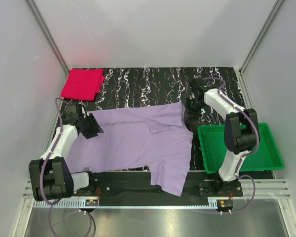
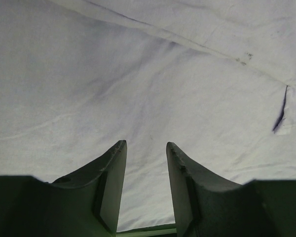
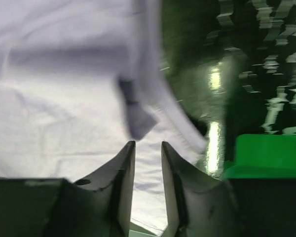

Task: Fold and stack the t-shirts
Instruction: Fold the tshirt

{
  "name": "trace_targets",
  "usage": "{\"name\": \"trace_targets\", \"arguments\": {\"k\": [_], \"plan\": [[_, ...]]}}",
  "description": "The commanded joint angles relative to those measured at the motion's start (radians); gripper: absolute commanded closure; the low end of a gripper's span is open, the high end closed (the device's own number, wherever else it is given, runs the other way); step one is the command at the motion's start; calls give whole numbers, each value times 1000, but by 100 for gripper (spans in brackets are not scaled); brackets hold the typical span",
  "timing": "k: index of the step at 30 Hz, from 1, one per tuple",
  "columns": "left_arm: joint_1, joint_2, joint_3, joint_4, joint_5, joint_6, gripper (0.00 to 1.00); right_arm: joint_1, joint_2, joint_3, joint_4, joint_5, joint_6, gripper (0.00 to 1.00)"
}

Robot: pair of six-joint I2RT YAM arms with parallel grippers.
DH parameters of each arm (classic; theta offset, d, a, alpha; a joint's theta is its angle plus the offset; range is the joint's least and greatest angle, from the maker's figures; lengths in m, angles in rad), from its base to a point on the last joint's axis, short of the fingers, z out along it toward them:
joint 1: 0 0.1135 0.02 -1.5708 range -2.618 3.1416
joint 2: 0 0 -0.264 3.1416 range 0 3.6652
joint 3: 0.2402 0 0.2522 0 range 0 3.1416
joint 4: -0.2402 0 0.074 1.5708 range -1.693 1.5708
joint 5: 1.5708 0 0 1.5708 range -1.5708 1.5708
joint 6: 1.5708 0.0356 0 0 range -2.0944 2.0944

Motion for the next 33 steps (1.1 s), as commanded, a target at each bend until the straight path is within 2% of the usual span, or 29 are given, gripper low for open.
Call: {"name": "trace_targets", "arguments": {"k": [1, 5, 7, 8, 9, 12, 16, 23, 33], "plan": [[-10, -2, 28, 22, 24, -5, 57, 141, -65, 64, 27, 7, -92, 68], [-16, 12, 48, 23, 28, -11, 57, 318, 19, 131, 36, 14, -108, 73], [-19, 14, 50, 23, 26, -11, 57, 351, 79, 183, 42, 13, -99, 73], [-20, 12, 51, 23, 25, -10, 57, 365, 105, 208, 36, 7, -97, 71], [-20, 12, 50, 22, 24, -8, 57, 391, 154, 236, 25, 11, -96, 66], [-19, 9, 41, 19, 24, -7, 57, 432, 237, 320, -1, 2, -83, 61], [-19, -8, 25, 17, 26, -4, 57, 495, 318, 444, -58, 68, -89, 52], [-20, -11, 22, 13, 31, 10, 57, 529, 380, 484, -115, 166, -70, 61], [-19, -2, 31, 11, 35, 25, 57, 537, 430, 487, -110, 194, -82, 62]]}}
